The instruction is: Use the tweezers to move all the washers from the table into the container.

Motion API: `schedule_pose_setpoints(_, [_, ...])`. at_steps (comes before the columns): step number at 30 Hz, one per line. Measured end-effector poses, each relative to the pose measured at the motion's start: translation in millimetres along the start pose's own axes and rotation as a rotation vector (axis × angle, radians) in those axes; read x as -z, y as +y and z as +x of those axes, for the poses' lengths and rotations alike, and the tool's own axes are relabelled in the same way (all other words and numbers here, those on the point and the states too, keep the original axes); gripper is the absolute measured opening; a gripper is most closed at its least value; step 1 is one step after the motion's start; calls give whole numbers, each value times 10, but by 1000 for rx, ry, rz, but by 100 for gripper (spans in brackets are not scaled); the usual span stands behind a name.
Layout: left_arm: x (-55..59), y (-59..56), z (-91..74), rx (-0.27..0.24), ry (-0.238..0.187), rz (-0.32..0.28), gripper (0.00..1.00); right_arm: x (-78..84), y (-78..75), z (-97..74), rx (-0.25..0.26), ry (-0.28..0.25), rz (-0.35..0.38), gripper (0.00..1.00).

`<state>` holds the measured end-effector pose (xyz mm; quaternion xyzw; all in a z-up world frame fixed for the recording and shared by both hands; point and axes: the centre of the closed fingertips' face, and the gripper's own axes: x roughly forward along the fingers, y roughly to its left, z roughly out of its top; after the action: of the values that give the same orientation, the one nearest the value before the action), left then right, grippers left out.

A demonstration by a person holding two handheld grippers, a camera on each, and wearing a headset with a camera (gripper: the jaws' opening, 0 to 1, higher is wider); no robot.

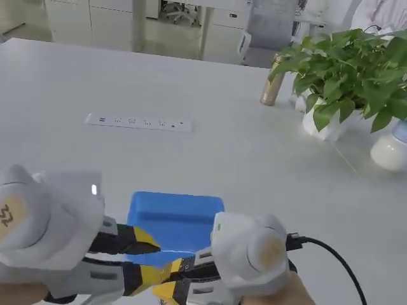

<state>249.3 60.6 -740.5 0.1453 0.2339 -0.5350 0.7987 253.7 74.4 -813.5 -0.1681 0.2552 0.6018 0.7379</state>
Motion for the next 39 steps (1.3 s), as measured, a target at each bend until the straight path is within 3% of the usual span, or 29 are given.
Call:
schedule_pose_setpoints(3, [74, -25, -81, -71, -39, -94, 31, 15, -12, 5, 9, -3, 8, 3])
schedule_pose_setpoints(7, [225, -47, -175, -161, -38, -155, 41, 36, -20, -2, 21, -17, 22, 3])
schedule_pose_setpoints(13, [351, -95, -286, -305, -92, -265, 59, 60, -39, -11, 46, -13, 20, 3])
schedule_pose_setpoints(15, [370, -101, -315, -344, -108, -271, 64, 65, -44, -10, 47, -11, 30, 3])
schedule_pose_setpoints(18, [384, -136, -371, -388, -122, -265, 61, 64, -42, 7, 51, -7, 33, 3])
schedule_pose_setpoints(22, [402, -73, -457, -451, -128, -263, 65, 67, -31, 19, 64, 4, 11, 3])
schedule_pose_setpoints(25, [325, 0, -581, -518, -239, -335, 69, 68, -46, 21, 69, 3, 13, 3])
schedule_pose_setpoints(29, [330, 117, -762, -609, -325, -412, 73, 91, -43, -2, 89, 16, 25, 3])
schedule_pose_setpoints(32, [331, 141, -805, -625, -379, -463, 76, 101, -36, -13, 96, 21, 30, 3])
schedule_pose_setpoints(35, [300, 132, -785, -644, -389, -428, 80, 107, -40, -21, 101, 27, 46, 3])
schedule_pose_setpoints(37, [292, 130, -754, -648, -370, -380, 81, 122, -44, -22, 101, 36, 57, 3])
schedule_pose_setpoints(39, [337, 131, -707, -639, -325, -352, 81, 125, -37, -22, 103, 41, 56, 3])
